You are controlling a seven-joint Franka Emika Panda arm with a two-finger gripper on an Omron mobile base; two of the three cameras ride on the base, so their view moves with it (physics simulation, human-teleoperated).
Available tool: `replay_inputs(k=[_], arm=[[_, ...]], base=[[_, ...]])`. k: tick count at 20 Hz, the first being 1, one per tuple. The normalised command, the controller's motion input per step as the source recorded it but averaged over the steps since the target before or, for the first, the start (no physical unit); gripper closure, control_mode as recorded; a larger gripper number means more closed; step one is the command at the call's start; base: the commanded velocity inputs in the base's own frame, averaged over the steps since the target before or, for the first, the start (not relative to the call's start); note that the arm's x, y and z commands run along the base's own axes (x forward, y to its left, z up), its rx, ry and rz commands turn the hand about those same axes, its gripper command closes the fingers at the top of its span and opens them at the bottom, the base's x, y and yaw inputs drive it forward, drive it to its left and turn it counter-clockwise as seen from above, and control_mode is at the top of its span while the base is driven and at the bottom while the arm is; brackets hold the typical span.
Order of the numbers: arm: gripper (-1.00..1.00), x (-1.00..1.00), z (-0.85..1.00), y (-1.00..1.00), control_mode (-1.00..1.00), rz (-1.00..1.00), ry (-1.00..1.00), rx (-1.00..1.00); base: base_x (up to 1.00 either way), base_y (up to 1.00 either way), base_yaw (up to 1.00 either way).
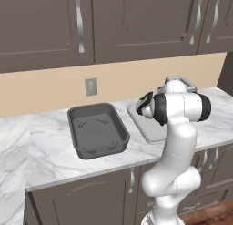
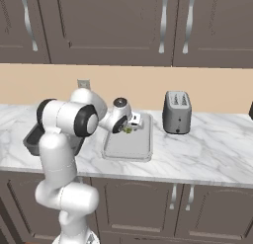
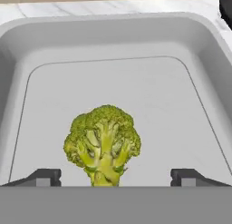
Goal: Place one broccoli and one chicken drumstick in each tupperware on the nearby counter, to pack two identical lunches.
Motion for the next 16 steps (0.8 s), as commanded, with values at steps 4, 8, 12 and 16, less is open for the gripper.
replay_inputs(k=[4,8,12,16], arm=[[-1.00,-0.77,0.60,-0.12,-1.00,0.00,-0.02,0.00],[-1.00,-0.70,0.75,0.00,-1.00,0.00,0.00,-0.02],[-1.00,-0.70,0.70,0.00,-1.00,0.00,-0.03,-0.03],[-1.00,-0.86,0.57,0.00,-1.00,0.00,-0.15,-0.02]], base=[[0.00,0.00,0.00],[0.00,0.00,0.00],[0.00,0.00,0.00],[0.00,0.00,0.00]])
